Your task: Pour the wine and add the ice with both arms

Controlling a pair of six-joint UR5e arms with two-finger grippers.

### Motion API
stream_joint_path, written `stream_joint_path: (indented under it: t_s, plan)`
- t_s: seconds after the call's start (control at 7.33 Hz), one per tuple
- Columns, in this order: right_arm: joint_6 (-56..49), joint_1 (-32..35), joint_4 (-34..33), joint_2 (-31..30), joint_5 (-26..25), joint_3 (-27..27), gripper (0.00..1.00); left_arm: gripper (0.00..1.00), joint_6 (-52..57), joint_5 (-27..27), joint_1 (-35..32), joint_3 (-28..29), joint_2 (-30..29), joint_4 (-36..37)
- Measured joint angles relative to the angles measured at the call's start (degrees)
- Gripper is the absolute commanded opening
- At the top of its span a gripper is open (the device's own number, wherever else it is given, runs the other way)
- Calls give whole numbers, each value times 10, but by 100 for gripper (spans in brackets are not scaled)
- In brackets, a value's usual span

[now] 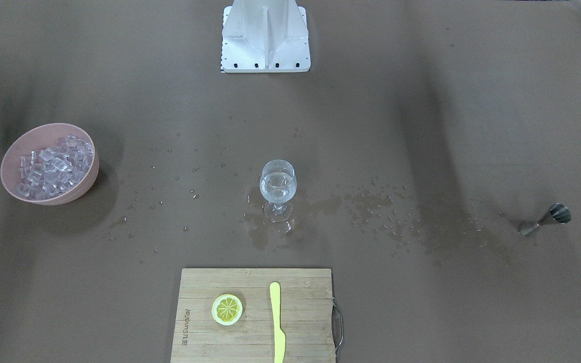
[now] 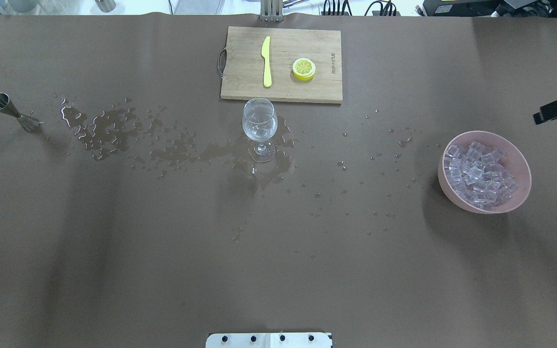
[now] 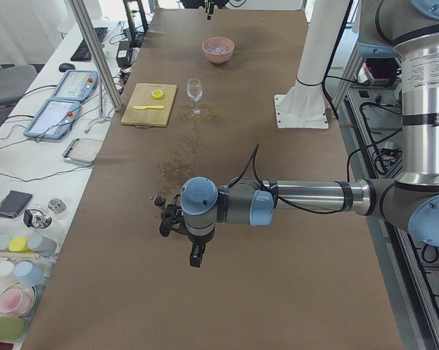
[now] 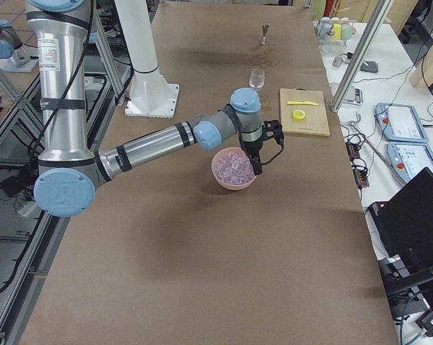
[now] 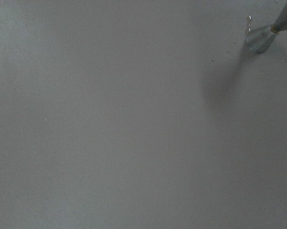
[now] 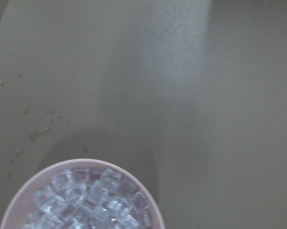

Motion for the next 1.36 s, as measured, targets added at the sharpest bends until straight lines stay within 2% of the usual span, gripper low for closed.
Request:
stream_joint_path:
  t_s: [0.27,0.41,0.55,0.68,0.82,1.36]
  plan:
    - [143,-121,1,-1,-120,31,100,98,1,0,0,-1,0,0]
    - [185,-170,1,-3,-174,34,93,98,1,0,0,-2,0,0]
    - [206,-203,1,-4,-206,35,82,98,1,0,0,-2,0,-1]
    - [216,-225,0,-5,-226,35,69,98,1,0,0,-1,-1,-4]
    - [220,-239,0,-6,-239,34,64,98,0,0,0,0,-1,-7]
    - [217,-251,-1,-19,-249,24,64,98,0,0,0,2,-2,-9]
